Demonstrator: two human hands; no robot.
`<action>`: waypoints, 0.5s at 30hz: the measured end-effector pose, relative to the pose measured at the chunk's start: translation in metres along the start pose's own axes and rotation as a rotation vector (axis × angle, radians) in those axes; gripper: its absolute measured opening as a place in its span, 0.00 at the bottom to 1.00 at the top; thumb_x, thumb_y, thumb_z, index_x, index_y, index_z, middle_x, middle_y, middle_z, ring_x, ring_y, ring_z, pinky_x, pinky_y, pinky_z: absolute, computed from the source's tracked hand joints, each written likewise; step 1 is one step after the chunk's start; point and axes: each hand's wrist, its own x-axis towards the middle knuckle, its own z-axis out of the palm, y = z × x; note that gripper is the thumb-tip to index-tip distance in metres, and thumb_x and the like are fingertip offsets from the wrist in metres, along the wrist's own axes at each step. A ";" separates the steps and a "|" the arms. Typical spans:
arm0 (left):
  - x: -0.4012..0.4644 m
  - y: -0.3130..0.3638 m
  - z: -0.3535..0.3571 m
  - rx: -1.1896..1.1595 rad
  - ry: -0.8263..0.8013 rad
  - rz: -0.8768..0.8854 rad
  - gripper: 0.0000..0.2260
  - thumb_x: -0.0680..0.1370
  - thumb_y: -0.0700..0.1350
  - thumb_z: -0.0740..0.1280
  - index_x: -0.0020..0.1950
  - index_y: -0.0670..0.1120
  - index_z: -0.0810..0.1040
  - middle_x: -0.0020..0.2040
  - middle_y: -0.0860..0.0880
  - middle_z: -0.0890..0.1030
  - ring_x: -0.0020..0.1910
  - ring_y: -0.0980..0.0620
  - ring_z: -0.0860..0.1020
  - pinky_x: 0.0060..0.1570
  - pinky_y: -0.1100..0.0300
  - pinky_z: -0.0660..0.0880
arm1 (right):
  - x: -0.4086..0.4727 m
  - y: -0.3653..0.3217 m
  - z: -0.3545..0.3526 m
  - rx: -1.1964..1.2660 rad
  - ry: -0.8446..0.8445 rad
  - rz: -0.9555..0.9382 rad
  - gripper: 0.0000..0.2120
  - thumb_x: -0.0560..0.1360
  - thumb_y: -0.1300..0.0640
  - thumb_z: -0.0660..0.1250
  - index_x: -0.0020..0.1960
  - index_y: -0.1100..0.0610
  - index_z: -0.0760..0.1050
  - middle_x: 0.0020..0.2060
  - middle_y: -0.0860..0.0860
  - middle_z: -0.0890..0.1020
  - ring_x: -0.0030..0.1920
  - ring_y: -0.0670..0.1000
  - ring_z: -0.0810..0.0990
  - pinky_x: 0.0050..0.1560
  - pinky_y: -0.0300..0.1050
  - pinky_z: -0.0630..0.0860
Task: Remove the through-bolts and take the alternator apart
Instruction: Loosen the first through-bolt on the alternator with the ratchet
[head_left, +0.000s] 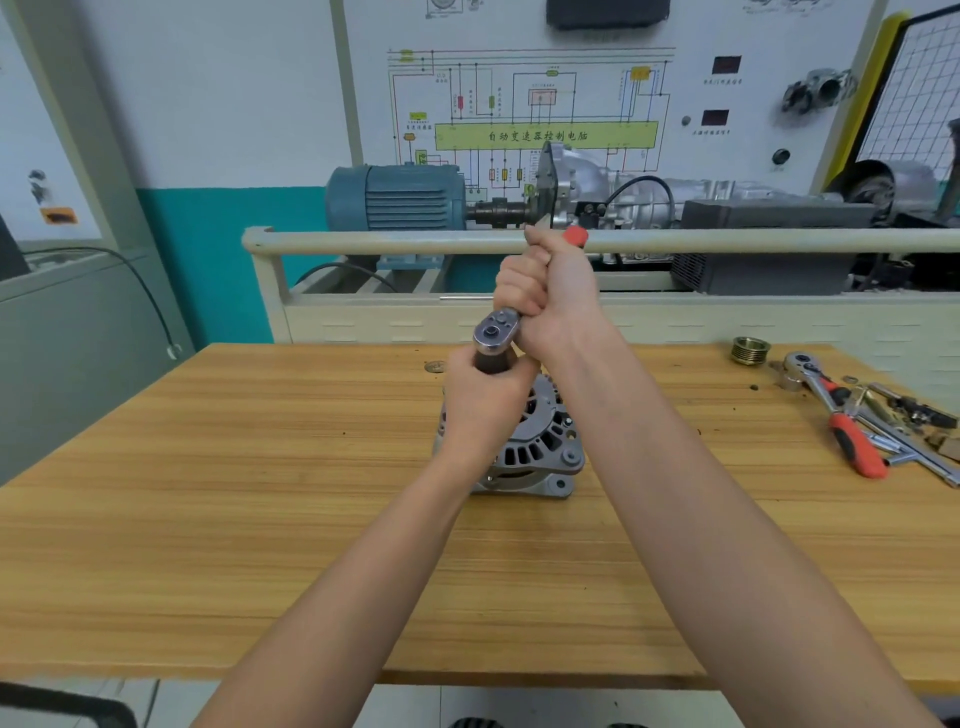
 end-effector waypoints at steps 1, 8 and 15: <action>0.000 -0.001 -0.001 0.023 -0.023 0.023 0.18 0.69 0.29 0.65 0.28 0.48 0.64 0.24 0.54 0.65 0.24 0.56 0.60 0.25 0.64 0.60 | -0.001 -0.001 -0.001 -0.003 -0.009 0.005 0.22 0.80 0.57 0.60 0.28 0.53 0.59 0.17 0.45 0.58 0.14 0.43 0.54 0.13 0.35 0.52; 0.005 0.016 -0.029 0.309 -0.717 0.002 0.15 0.69 0.40 0.70 0.27 0.42 0.67 0.23 0.52 0.68 0.23 0.55 0.64 0.26 0.65 0.63 | 0.000 -0.003 -0.001 -0.198 -0.225 0.360 0.25 0.80 0.56 0.57 0.24 0.54 0.59 0.16 0.46 0.60 0.16 0.42 0.52 0.12 0.32 0.51; 0.002 0.009 -0.006 0.083 -0.004 -0.066 0.14 0.70 0.32 0.67 0.31 0.45 0.66 0.25 0.52 0.67 0.23 0.56 0.62 0.25 0.63 0.61 | 0.002 0.006 0.004 0.026 0.032 -0.046 0.21 0.80 0.57 0.59 0.29 0.54 0.63 0.17 0.45 0.57 0.14 0.43 0.54 0.13 0.34 0.52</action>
